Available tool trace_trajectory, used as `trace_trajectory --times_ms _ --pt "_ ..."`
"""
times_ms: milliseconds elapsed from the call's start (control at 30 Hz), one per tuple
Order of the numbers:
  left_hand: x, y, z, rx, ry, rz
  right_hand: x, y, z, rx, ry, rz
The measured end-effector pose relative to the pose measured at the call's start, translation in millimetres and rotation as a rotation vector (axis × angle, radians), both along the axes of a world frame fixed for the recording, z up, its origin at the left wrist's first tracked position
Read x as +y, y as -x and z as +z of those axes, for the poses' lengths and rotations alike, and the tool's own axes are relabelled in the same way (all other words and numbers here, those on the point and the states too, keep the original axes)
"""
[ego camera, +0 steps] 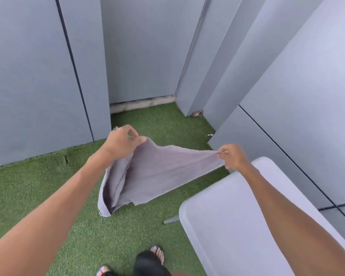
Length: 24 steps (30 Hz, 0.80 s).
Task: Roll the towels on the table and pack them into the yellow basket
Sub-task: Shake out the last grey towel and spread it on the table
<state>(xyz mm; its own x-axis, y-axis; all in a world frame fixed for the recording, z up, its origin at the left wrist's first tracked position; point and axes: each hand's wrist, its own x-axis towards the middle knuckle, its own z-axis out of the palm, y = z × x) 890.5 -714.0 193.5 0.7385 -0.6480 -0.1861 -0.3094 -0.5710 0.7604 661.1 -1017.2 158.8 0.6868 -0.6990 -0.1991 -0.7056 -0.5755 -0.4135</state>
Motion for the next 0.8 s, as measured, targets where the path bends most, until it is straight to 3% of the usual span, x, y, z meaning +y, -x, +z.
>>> trace_trajectory --times_ms 100,233,333,433,567,800 --pt "-27.0 35.7 -29.9 0.078 -0.196 -0.206 -34.2 24.8 0.6 -0.069 -0.006 -0.175" --pt "-59.3 73.9 -65.0 0.016 -0.289 -0.247 -83.2 50.3 3.3 -0.066 0.096 -0.253" --pt "-83.1 99.1 -87.1 -0.043 -0.297 -0.13 -133.2 65.0 -3.3 -0.091 0.156 -0.258" --pt "-102.2 131.6 -114.1 -0.088 -0.177 0.031 -194.3 76.8 -16.6 -0.11 0.205 -0.25" --pt "-106.9 184.1 -156.9 -0.038 -0.1 0.225 -258.8 94.9 -36.2 -0.096 0.311 -0.206" --pt "-100.5 261.4 -191.8 -0.036 -0.054 0.298 -318.2 144.0 -92.6 -0.067 0.348 -0.208"
